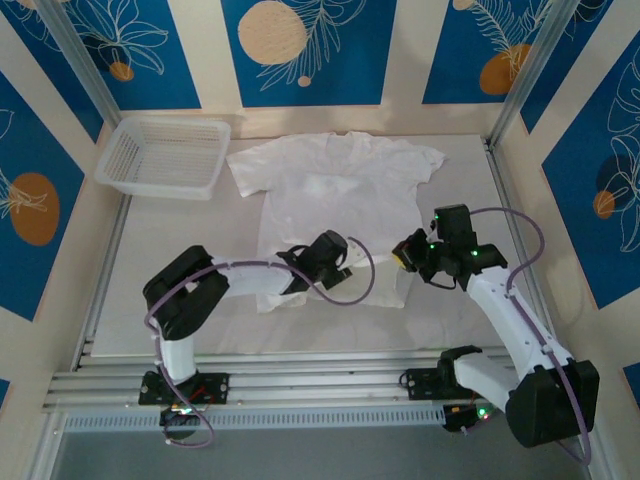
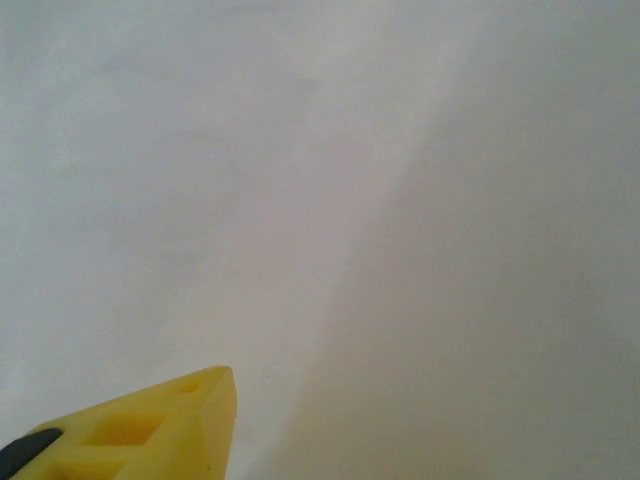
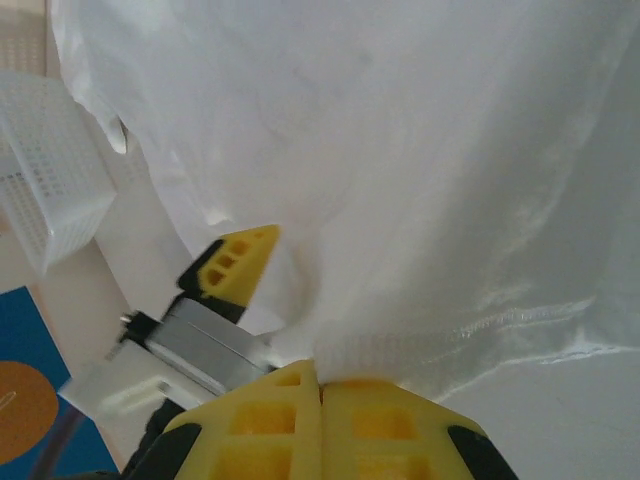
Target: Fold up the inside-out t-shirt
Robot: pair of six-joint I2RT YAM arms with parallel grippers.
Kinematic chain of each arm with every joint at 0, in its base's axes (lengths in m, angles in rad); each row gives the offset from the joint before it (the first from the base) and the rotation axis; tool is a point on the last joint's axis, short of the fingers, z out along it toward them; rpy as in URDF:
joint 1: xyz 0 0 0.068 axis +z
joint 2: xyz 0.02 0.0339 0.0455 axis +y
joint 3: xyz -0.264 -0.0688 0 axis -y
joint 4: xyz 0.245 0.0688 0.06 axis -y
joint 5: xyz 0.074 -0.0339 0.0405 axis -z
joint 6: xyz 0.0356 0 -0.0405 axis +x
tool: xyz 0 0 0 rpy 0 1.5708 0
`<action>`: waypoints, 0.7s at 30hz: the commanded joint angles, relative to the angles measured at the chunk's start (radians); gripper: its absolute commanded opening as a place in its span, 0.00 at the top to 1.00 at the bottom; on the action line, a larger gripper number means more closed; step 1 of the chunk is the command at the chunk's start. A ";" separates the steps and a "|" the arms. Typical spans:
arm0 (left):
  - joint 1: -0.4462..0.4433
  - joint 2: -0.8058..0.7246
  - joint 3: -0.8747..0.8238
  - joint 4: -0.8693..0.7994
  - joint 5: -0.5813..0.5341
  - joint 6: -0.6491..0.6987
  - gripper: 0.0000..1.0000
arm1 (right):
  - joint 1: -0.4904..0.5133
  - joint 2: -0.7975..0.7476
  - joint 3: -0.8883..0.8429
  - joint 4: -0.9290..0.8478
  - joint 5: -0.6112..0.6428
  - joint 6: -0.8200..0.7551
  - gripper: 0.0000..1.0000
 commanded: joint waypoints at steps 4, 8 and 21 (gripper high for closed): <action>0.141 -0.191 -0.004 -0.129 0.039 -0.170 1.00 | -0.110 -0.052 -0.030 -0.079 -0.016 -0.136 1.00; 0.136 -0.231 0.076 -0.203 0.354 -0.280 1.00 | -0.035 -0.022 0.016 -0.046 -0.069 -0.287 0.87; 0.157 -0.195 0.322 -0.364 0.392 -0.494 1.00 | 0.620 -0.112 -0.244 0.815 0.422 -0.880 0.69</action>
